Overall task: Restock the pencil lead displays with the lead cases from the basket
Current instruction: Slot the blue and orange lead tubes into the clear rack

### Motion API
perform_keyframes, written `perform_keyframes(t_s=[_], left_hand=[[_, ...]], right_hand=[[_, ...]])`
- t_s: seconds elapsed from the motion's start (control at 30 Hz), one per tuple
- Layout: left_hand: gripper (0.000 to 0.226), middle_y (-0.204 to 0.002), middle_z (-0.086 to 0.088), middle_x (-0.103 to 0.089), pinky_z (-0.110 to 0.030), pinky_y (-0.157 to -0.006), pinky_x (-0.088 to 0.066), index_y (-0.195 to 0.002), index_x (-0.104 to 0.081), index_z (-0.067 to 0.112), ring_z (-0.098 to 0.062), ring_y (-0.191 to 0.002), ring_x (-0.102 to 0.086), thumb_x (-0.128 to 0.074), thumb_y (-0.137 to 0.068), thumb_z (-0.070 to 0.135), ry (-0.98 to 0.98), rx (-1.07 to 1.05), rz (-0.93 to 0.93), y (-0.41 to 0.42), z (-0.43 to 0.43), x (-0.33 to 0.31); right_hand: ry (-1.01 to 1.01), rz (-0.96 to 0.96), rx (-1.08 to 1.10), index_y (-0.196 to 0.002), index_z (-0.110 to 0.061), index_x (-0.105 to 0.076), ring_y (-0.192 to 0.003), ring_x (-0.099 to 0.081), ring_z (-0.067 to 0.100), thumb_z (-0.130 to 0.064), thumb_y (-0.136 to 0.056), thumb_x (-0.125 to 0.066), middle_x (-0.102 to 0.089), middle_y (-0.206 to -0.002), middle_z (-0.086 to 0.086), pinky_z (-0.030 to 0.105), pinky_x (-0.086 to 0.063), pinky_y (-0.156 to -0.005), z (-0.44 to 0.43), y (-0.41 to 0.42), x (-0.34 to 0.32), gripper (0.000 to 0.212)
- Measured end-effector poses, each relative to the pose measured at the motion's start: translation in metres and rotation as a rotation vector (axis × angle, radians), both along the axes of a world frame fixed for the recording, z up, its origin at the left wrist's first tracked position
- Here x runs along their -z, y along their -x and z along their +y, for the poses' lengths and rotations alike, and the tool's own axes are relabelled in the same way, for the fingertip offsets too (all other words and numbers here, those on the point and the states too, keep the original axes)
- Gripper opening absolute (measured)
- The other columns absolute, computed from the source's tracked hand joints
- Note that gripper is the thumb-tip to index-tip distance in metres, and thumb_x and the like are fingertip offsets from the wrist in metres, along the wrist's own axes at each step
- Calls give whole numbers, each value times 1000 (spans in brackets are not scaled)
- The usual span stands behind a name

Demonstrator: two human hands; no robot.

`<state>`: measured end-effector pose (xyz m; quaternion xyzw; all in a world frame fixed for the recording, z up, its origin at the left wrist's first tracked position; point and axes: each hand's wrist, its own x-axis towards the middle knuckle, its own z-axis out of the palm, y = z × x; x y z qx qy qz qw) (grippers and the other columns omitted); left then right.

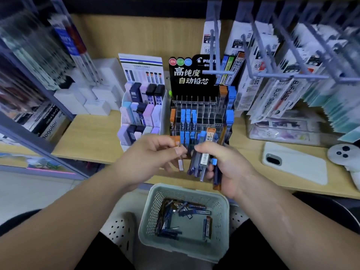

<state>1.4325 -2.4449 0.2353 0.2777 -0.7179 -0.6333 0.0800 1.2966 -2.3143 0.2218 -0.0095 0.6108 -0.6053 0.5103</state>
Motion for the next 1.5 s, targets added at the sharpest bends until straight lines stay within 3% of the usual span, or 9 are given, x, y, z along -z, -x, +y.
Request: perform_keyframes(t_s=[0.17,0.37,0.6,0.87,1.03,1.13,1.2,1.33,1.5], left_hand=[[1,-69,-14,-63,-32,-62,-47,-89,-74,9,-16,-64,-57,-73,-87,10,139,-124,-6,3,-50,24],[21,-69,-16,-68,-38,-63,-48,-97,-60,23,-37,-61,-54,-72,-88,8,229,-94,46,24,-66,25],[39,-70,-5,-66,-35,-76,-50,-116,-51,36,-18,-66,-57,-67,-92,10,295,-58,83,34,-65,30],[23,-69,3,-58,-26,-66,-49,-96,-62,21,-10,-60,-52,-73,-86,3,312,-148,47,30,-69,37],[22,-84,-10,-73,-33,-72,-57,-84,-65,18,-27,-75,-66,-79,-80,2,343,-189,98,26,-64,41],[26,-85,5,-76,-17,-67,-49,-75,-61,20,-7,-72,-67,-78,-81,1,443,-192,110,26,-58,42],[29,-86,10,-76,-16,-67,-48,-73,-61,25,-1,-69,-64,-78,-82,4,493,-184,94,27,-58,44],[16,-81,7,-73,-12,-67,-47,-80,-71,20,-1,-68,-61,-78,-82,6,576,-180,86,28,-60,40],[17,-82,2,-74,-22,-76,-53,-84,-72,24,-11,-78,-67,-80,-81,10,491,-198,124,24,-68,34]], right_hand=[[20,11,36,-105,-8,-66,-42,-42,8,-13,-80,-75,-67,-85,11,20,-32,-38,-15,9,4,28],[1,62,54,-105,-11,-62,-43,-45,9,-11,-80,-75,-65,-90,13,21,-31,-39,-23,13,10,29],[-39,126,36,-97,-14,-60,-40,-49,9,-8,-83,-72,-64,-87,15,22,-31,-39,-17,13,13,19],[-48,140,18,-95,-16,-59,-40,-50,10,-8,-83,-72,-62,-67,5,23,-33,-39,-14,11,11,20],[-51,154,-8,-90,-17,-58,-41,-47,9,-9,-83,-73,-58,-57,-1,23,-32,-41,-12,8,9,19],[-57,157,-18,-91,-16,-59,-41,-45,8,-11,-81,-75,-60,-61,-1,22,-33,-40,-12,7,9,19],[-54,160,-23,-91,-16,-59,-41,-45,8,-11,-81,-74,-60,-61,-1,22,-33,-39,-12,6,10,19],[-60,166,-30,-90,-16,-58,-40,-45,8,-11,-82,-75,-59,-60,-1,21,-33,-39,-12,5,10,19],[-55,185,-29,-97,-13,-61,-44,-49,9,-12,-80,-75,-66,-78,9,22,-34,-40,-13,7,11,22]])
